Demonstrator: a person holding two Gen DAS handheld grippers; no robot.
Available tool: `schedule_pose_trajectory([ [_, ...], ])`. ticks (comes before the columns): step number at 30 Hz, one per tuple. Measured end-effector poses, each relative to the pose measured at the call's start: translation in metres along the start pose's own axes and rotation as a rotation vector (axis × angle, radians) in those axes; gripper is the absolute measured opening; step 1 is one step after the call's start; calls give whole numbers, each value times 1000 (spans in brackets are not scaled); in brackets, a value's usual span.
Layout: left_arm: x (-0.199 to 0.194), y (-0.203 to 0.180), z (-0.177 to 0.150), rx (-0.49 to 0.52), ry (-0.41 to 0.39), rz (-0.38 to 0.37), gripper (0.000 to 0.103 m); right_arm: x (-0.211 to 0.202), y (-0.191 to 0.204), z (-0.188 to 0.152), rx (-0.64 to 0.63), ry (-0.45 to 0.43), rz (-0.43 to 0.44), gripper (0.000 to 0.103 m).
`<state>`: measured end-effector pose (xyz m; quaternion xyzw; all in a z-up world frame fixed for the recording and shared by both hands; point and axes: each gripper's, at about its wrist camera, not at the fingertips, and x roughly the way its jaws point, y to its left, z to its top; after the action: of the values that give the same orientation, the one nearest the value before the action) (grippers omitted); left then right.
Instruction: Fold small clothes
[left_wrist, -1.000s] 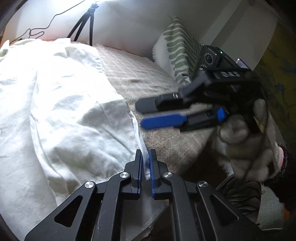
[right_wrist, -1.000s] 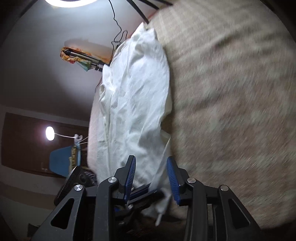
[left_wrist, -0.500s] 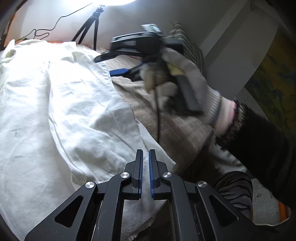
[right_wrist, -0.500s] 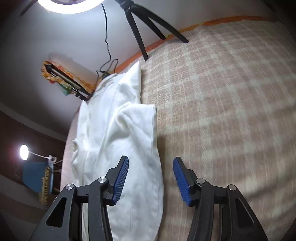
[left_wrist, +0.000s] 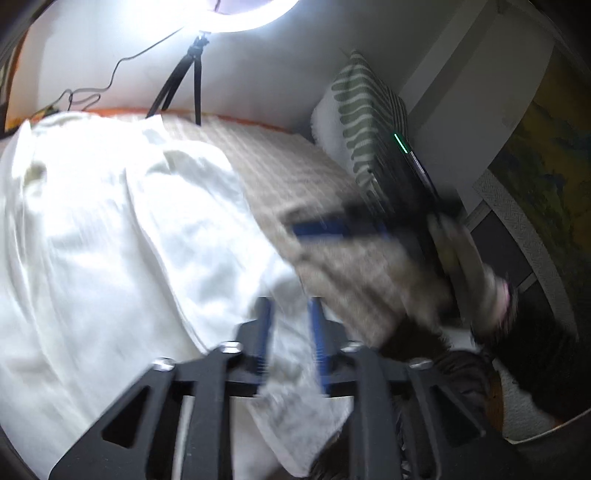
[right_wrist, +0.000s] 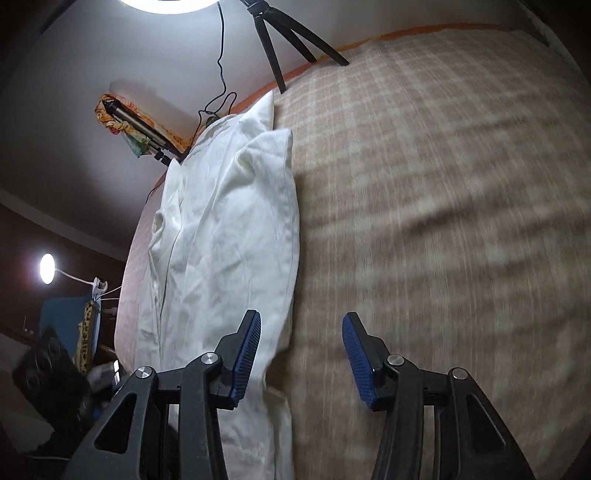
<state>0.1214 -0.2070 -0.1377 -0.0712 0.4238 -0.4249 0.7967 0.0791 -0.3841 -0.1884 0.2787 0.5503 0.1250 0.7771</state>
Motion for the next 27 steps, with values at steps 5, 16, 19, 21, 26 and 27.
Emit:
schedule_pose_trajectory([
  [5,12,6,68,50,100,15,55,-22,6,-57,30,-14,30,50],
  [16,101,41,162,-122,246,76,56,-22,19,-112,12,-33,-96,51],
  [19,126,56,168,-198,286,119,56,-20,19,-119,28,-48,-75,51],
  [21,141,62,170,-198,303,168,56,-20,22,-122,14,-63,-90,51],
  [26,173,80,175,-240,369,231,56,-21,22,-124,12,-79,-91,48],
  [27,175,83,175,-246,379,251,56,-21,23,-125,7,-83,-98,45],
])
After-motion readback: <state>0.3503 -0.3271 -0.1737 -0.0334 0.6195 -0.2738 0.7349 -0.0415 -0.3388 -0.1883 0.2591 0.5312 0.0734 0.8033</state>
